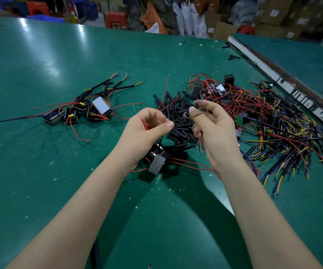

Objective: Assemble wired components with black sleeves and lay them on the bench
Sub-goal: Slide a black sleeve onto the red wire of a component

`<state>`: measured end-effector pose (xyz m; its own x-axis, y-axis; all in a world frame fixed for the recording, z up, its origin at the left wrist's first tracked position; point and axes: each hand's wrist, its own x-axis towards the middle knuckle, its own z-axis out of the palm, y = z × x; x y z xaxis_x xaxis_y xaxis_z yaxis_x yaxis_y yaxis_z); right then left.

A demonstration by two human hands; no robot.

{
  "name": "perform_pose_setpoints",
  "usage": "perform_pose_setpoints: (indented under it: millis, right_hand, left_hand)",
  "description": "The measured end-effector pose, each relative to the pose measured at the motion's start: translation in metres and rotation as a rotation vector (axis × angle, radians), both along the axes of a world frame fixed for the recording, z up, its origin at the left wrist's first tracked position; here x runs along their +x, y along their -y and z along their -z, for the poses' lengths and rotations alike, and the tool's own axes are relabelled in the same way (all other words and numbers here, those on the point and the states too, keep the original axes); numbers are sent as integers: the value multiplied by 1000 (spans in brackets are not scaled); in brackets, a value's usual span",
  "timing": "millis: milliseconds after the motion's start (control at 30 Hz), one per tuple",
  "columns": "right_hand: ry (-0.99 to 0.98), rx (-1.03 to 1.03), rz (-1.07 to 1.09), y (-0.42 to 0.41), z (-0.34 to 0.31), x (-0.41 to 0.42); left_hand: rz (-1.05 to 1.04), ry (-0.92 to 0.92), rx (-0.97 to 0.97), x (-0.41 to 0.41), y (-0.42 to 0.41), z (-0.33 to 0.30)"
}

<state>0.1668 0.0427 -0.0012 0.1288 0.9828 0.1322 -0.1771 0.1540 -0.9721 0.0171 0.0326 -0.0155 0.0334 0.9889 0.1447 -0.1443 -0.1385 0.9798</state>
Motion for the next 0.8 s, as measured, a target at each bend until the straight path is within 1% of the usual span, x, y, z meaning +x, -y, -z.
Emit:
perform_pose_setpoints:
  millis: [133,233,300,500,667,733,800]
  right_hand:
    - [40,72,72,1,1,0]
    - [21,58,131,-1,-1,3]
    - [10,41,122,-2,-1,5]
    - [79,115,69,-1,0,2]
    - [89,131,52,-1,1,1]
    - [118,185,62,0,-1,2]
    - [192,271,90,0,-2,2]
  left_hand:
    - [7,-5,10,0,0,0]
    - [7,-7,9,-1,0,0]
    - [7,-11,12,-1,-1,0]
    - [30,-14,29,-2,-2,1]
    - [56,-44,45,-1,-3,1]
    - [73,-57,45,-1,-3,1]
    - [87,-61,36,-2,-2,1]
